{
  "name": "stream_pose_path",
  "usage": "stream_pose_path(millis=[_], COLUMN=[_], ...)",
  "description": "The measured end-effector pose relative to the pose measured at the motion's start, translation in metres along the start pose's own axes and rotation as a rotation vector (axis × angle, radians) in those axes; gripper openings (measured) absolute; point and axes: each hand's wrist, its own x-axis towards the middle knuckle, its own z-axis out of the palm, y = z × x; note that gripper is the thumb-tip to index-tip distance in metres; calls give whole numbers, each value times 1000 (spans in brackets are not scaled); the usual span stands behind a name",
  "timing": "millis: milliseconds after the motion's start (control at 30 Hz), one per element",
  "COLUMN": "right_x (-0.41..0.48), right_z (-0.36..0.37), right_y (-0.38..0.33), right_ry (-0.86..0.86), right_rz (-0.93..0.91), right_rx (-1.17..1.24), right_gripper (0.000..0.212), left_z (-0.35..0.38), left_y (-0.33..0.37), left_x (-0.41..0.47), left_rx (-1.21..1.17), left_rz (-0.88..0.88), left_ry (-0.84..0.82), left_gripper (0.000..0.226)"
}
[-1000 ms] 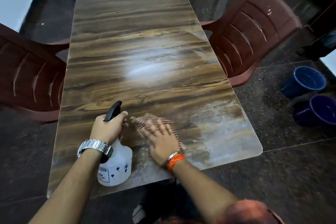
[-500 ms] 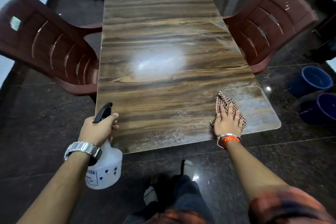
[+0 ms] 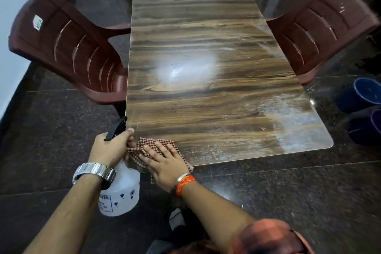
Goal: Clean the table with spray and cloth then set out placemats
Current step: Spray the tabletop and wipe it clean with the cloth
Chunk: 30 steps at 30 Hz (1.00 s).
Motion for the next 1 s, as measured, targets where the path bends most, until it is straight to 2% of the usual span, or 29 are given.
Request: stream_pose_path(millis=[67, 133, 233, 267, 333, 400, 533, 733, 800, 933, 1000], right_x=[-10, -23, -34, -32, -17, 3, 31, 62, 95, 153, 149], right_z=[-5, -8, -14, -14, -10, 0, 22, 5, -11, -33, -37], right_y=[23, 51, 72, 65, 33, -8, -60, -27, -7, 23, 16], right_ry=[-10, 61, 246, 280, 315, 289, 21, -100, -88, -72, -78], right_rz=[15, 231, 698, 788, 847, 722, 106, -284, -274, 60, 97], right_rx=[-18, -34, -16, 11, 57, 107, 49, -99, -150, -19, 5], right_gripper=[55, 61, 61, 61, 61, 66, 68, 56, 54, 50, 51], left_z=[1, -1, -10, -11, -15, -17, -23, -32, -31, -31, -30], left_y=[3, 4, 2, 2, 1, 0, -3, -10, -12, -17, -16], left_x=[2, 2, 5, 5, 3, 2, 5, 10, 10, 7, 6], left_rx=[-20, -29, -46, -46, -55, -53, -40, -57, -82, -127, -127], left_rz=[-7, -6, -20, -22, -33, -45, -66, -99, -95, -104, -101], left_ry=[-13, -13, 14, 18, 35, 55, 104, 156, 154, 156, 160], left_gripper=[24, 23, 26, 27, 28, 29, 30, 41, 35, 26, 25])
